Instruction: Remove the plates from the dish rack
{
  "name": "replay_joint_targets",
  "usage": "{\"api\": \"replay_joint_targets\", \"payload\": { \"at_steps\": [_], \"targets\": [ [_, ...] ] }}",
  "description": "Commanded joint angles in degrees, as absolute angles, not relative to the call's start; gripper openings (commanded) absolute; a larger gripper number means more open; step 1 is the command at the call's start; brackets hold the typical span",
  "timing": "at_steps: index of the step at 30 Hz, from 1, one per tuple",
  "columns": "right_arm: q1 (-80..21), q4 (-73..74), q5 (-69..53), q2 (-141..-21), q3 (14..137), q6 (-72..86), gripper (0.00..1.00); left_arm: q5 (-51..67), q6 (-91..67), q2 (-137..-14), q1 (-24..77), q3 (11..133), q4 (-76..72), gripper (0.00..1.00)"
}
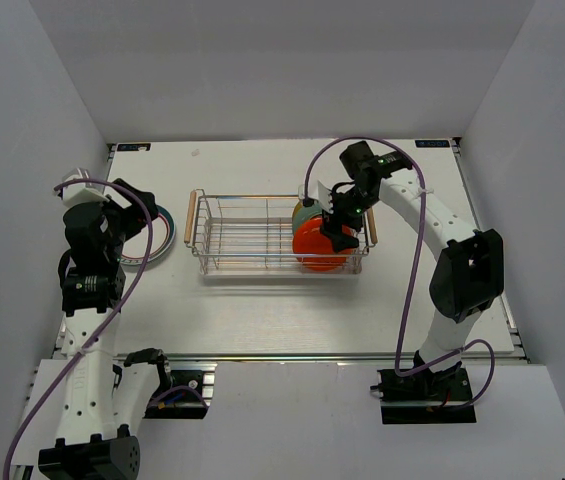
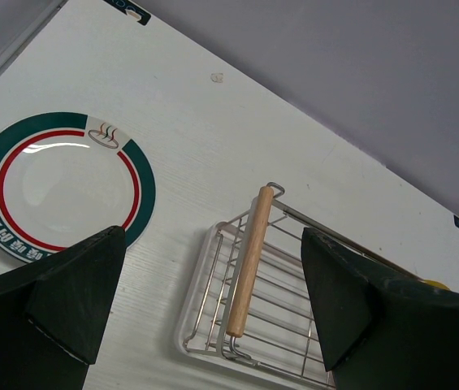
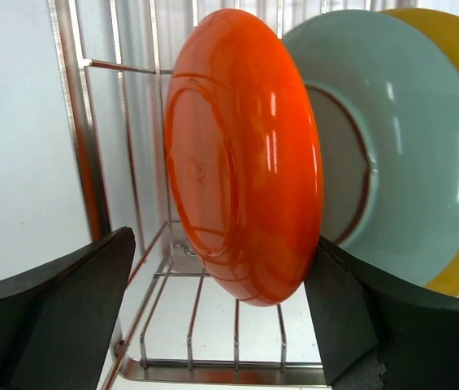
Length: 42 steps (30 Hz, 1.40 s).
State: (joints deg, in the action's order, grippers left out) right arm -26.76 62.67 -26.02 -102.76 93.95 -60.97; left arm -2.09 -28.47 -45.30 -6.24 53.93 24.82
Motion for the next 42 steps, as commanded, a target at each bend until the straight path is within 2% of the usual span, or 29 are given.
{"api": "replay_joint_targets", "payload": {
  "at_steps": [1, 7, 14, 28, 35, 40, 42],
  "targets": [
    [-27.2, 67.2, -29.7, -100.1, 95.1, -63.7, 0.86, -1.0, -28.0, -45.4, -6.2, 53.4, 23.9, 0.98],
    [-27.2, 67.0, -30.5, -99.2, 94.6, -63.3, 0.83, -1.2, -27.9, -45.3, -6.2, 53.6, 24.3, 0.98],
    [-27.9, 67.1, -31.3, -98.6, 93.3, -63.9, 0.68, -0.8, -27.9, -45.0, -6.2, 53.4, 23.9, 0.98],
    [-30.1, 66.8, -31.1, -97.9, 92.0, -64.4, 0.69, -0.8, -27.7, -44.7, -6.2, 53.4, 23.9, 0.98],
    [-30.1, 63.3, -30.6, -99.7, 94.0, -59.5, 0.54, -0.8, -27.7, -44.7, -6.2, 53.3, 23.6, 0.98],
    [-29.8, 61.6, -29.7, -100.1, 95.6, -55.8, 0.49, -0.1, -27.9, -45.3, -6.7, 53.2, 23.1, 0.98],
    [-30.1, 60.6, -29.1, -100.3, 96.4, -53.8, 0.42, -0.1, -27.8, -45.4, -6.7, 53.2, 23.1, 0.98]
  ]
}}
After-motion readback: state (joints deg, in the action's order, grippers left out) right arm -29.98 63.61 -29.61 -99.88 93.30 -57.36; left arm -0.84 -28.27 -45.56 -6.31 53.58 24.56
